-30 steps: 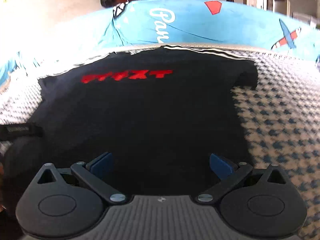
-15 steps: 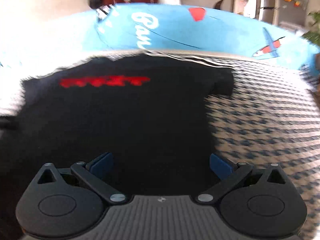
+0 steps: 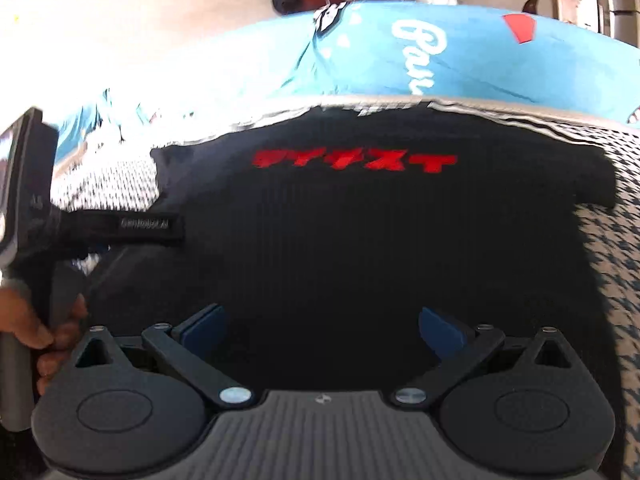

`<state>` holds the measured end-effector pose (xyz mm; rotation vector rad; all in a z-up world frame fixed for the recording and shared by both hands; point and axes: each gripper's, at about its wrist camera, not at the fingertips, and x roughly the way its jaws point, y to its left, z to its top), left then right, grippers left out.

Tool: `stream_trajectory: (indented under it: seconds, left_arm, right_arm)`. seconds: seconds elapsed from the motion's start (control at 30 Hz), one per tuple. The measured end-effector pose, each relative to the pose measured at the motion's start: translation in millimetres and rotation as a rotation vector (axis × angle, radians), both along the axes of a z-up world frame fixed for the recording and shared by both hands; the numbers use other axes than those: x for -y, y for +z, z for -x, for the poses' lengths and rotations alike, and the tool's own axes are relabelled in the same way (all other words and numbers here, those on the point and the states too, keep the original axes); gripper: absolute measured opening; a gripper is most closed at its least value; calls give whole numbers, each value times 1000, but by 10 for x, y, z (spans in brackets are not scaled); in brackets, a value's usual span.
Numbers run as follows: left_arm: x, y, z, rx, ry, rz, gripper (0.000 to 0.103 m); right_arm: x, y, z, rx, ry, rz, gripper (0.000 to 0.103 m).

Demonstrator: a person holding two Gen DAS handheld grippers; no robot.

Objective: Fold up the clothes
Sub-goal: 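Move the right tool down to the sleeve edge nearest it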

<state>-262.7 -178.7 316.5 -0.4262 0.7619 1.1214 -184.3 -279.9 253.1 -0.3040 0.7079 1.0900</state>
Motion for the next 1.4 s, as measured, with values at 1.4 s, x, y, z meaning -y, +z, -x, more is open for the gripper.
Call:
stream_trajectory:
  seconds: [1.4]
  left_arm:
    - [-672, 184, -588, -79, -124, 91, 103]
  right_arm:
    - [363, 443, -1900, -82, -377, 24, 103]
